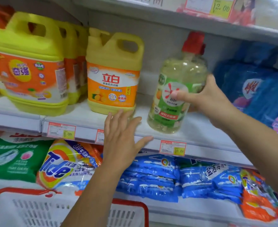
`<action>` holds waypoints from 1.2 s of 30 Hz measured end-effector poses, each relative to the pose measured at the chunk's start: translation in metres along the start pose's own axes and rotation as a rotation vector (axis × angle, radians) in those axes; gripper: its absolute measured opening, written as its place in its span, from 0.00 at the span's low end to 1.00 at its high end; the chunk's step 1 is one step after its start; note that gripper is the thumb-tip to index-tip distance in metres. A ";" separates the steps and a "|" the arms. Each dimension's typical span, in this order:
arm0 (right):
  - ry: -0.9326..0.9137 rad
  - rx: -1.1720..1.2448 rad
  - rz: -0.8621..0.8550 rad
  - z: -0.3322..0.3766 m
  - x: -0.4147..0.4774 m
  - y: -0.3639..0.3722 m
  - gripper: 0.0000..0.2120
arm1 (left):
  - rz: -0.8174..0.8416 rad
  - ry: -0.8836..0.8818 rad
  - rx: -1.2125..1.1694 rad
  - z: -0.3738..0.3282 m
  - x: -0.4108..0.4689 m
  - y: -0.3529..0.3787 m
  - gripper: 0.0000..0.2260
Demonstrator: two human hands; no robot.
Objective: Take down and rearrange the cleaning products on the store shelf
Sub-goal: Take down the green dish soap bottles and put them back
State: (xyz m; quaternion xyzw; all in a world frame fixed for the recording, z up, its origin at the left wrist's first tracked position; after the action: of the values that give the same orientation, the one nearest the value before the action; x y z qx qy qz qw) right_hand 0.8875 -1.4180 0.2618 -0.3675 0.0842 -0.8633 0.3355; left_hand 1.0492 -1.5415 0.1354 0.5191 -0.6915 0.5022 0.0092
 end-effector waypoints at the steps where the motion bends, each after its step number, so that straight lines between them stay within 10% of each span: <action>1: 0.037 0.005 0.011 -0.008 0.008 0.002 0.41 | -0.015 0.000 -0.003 0.000 0.000 0.001 0.29; 36: 0.194 -0.356 -0.246 -0.145 0.096 0.052 0.34 | -0.140 0.072 0.012 0.000 -0.002 0.003 0.24</action>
State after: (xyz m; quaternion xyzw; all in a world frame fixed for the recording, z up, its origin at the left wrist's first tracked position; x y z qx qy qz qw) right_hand 0.7658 -1.5341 0.1931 -0.3435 0.2216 -0.9005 0.1482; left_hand 1.0473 -1.5403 0.1323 0.5478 -0.6499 0.5227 0.0659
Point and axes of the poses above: each hand's wrist, its own x-axis towards the middle knuckle, its own y-axis out of the palm, z = x × y, the point moved 8 cm from there along x, towards the middle knuckle, and after that the axes turned 15 degrees about -y, right-handed, at the moved point
